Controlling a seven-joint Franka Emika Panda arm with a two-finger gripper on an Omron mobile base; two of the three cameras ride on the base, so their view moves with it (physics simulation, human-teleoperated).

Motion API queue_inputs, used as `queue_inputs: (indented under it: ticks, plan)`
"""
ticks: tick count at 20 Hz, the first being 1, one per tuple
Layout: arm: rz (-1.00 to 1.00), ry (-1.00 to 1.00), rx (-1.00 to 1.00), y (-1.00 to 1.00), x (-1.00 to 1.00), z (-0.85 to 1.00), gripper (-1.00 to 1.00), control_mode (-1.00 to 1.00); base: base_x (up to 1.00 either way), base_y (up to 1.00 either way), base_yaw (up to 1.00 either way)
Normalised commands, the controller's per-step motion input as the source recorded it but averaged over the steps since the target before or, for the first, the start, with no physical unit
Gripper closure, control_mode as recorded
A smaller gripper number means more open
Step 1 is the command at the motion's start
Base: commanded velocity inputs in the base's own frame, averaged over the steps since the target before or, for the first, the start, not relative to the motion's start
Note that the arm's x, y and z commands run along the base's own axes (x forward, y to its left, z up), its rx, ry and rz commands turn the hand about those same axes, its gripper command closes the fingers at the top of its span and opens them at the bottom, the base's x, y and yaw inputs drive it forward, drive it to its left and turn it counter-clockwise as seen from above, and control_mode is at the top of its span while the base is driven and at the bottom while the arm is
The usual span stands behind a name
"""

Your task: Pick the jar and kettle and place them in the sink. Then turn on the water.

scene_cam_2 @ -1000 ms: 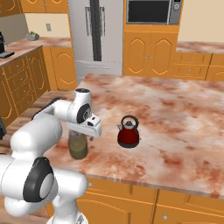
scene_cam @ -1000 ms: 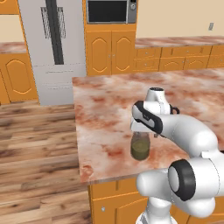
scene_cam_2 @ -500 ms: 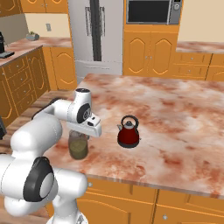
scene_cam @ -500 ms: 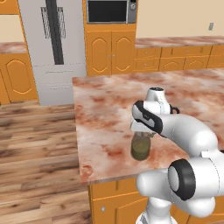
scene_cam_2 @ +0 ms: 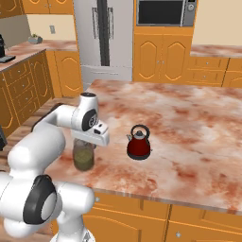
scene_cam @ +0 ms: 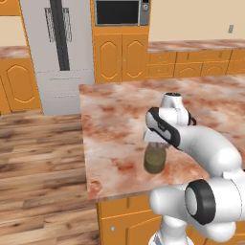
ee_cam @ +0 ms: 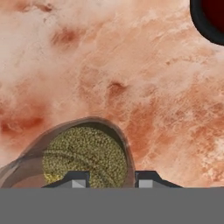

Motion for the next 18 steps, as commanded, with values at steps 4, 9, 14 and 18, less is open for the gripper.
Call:
queue_inputs:
  ticks: [4, 9, 14, 18]
  plan:
    - [0.08, -0.14, 0.03, -0.09, -0.59, 0.89, 1.0, -1.0, 0.0, 0.0, 0.0]
    - [0.11, -0.07, 0.02, -0.03, -0.76, 0.9, 1.0, -1.0, 0.0, 0.0, 0.0]
    - [0.11, 0.02, 0.0, 0.0, -0.76, 0.74, 1.0, -1.0, 0.0, 0.0, 0.0]
    - [0.07, 0.05, 0.0, 0.03, -0.66, 0.65, 1.0, -1.0, 0.0, 0.0, 0.0]
